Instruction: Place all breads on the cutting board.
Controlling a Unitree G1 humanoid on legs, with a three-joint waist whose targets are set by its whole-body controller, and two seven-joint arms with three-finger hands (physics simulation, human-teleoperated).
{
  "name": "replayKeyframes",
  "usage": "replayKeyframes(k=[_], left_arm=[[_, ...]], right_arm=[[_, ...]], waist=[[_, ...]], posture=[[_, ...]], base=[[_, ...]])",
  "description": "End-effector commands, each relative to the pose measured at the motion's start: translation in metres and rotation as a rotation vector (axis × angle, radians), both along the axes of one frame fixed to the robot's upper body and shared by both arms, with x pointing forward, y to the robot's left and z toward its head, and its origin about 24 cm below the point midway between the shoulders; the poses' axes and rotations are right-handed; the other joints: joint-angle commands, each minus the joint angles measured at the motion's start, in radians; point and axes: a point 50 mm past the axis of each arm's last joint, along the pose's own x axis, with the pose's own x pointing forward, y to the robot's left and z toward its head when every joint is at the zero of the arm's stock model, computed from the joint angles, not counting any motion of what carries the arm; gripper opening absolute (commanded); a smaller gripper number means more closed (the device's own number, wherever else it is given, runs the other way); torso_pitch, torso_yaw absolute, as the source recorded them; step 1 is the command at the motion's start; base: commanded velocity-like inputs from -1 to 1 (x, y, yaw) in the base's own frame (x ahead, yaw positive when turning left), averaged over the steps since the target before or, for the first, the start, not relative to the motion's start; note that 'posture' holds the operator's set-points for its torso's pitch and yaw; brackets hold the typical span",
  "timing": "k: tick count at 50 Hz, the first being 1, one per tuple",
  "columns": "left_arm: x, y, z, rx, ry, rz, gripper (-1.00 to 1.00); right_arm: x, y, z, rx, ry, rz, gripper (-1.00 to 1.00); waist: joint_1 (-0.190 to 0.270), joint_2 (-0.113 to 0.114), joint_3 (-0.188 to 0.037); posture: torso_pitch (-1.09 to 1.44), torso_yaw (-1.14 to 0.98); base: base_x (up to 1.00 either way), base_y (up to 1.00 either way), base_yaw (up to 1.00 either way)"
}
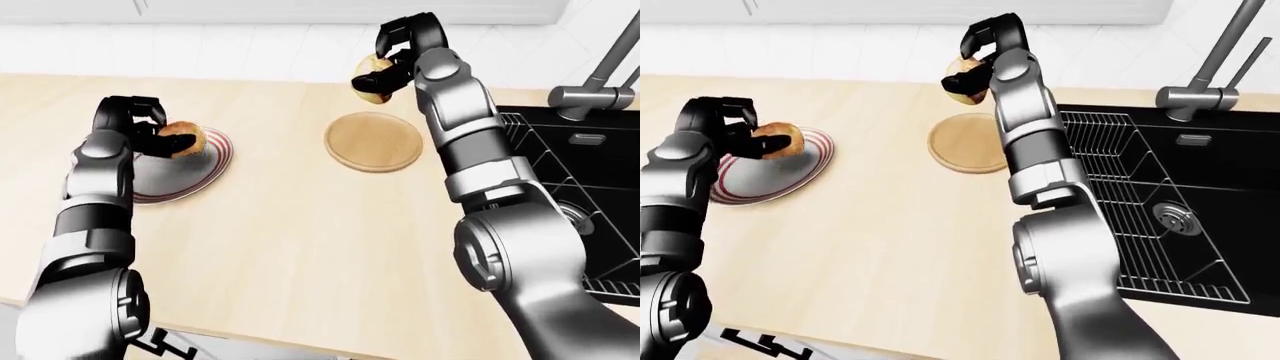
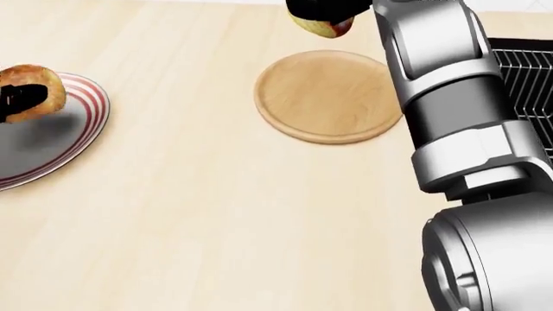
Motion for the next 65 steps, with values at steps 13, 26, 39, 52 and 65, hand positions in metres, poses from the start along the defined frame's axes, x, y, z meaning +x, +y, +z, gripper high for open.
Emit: replayKeyframes(k=[13,26,39,52,65], left_arm=[[-0.011,-0.046,0.108,-0.260,-0.255,-0.147,-1.00],[-0.026,-0.074,0.131,-0.321,-0.288,-0.217,-1.00],[-0.024,-0.074,0.134,-0.324,-0.292,-0.209,-1.00],[-0.023,-0.075,0.133,-0.324,-0.289,-0.209,-1.00],[-0.022,-0.075,0.132,-0.323,-0.288,-0.205,-1.00]], right_arm=[[-0.043,0.011,0.068,0.133,-0.069,0.095,-1.00],[-0.088,0.004,0.101,0.154,-0.126,0.107,-1.00],[-0.091,0.005,0.111,0.156,-0.152,0.118,-1.00],[-0.090,0.005,0.105,0.156,-0.149,0.124,-1.00],[-0.090,0.005,0.103,0.162,-0.146,0.125,-1.00]], waist=[[0.002,-0.001,-0.022],[0.002,-0.004,-0.050],[0.000,-0.003,-0.008],[0.000,-0.003,-0.014],[-0.016,0.036,0.011]], posture=[[0.00,0.00],[0.00,0.00],[0.00,0.00],[0.00,0.00],[0.00,0.00]], base=[[0.00,0.00,0.00],[-0.08,0.00,0.00],[-0.31,0.00,0.00],[-0.16,0.00,0.00],[-0.08,0.00,0.00]])
